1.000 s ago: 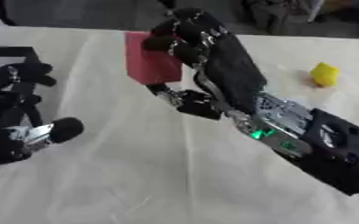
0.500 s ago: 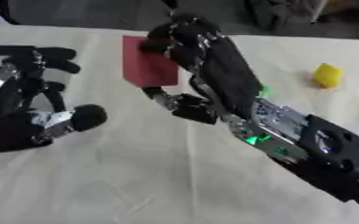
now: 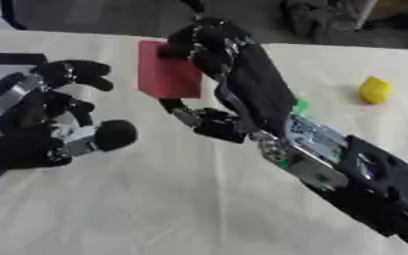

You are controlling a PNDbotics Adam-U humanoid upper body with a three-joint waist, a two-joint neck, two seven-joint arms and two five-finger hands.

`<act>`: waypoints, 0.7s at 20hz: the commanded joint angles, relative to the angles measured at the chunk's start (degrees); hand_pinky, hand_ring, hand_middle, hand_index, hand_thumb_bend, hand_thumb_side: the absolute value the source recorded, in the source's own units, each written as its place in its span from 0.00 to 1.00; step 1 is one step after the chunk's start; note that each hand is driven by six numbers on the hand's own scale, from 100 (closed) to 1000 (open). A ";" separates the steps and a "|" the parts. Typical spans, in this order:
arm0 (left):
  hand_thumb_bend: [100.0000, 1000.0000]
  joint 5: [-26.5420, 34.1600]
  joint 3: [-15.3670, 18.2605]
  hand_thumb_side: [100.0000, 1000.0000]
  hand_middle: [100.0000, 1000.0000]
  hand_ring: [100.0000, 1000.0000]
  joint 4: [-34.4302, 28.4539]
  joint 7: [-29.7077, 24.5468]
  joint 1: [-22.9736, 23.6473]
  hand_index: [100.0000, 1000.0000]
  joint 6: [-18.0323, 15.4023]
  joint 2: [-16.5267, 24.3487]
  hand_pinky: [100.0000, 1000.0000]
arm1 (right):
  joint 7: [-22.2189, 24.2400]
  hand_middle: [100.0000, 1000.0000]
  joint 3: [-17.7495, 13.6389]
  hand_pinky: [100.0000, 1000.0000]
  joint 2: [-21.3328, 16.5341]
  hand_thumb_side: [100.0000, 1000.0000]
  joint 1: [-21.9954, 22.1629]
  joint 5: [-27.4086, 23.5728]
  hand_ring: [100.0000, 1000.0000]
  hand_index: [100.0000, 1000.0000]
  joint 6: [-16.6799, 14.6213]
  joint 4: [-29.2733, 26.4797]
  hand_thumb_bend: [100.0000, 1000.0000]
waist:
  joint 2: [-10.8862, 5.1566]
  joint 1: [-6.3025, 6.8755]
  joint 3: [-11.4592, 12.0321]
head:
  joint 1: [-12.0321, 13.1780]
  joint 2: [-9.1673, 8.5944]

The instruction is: Pick up the objects with one hand, pass them to the other hand, and then place them into the box on the other side of the table.

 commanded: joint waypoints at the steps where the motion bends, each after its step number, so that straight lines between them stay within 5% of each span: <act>1: 1.00 0.97 0.90 0.49 0.69 0.32 -0.69 0.19 -1.84 0.84 1.68 0.39 0.83 | 1.38 0.50 -1.59 0.72 0.03 0.00 -1.00 -1.83 0.30 0.42 -1.55 -0.55 0.00 | -0.70 0.18 0.01 | 0.32 -0.62; 9: 1.00 1.59 1.03 0.53 0.68 0.32 -0.69 -0.45 -4.70 0.83 3.66 0.31 0.83 | 4.90 0.49 -2.43 0.69 1.58 0.00 -0.78 -8.42 0.28 0.40 -2.03 -0.55 0.00 | -0.47 0.04 -0.05 | 0.35 -0.58; 14: 1.00 1.00 0.65 0.47 0.67 0.33 -0.69 -0.69 -5.65 0.81 7.69 0.23 0.82 | 6.20 0.48 -3.51 0.70 1.73 0.00 -1.47 -9.80 0.27 0.39 -3.31 -0.55 0.00 | -0.36 -0.16 -0.06 | 0.32 -0.65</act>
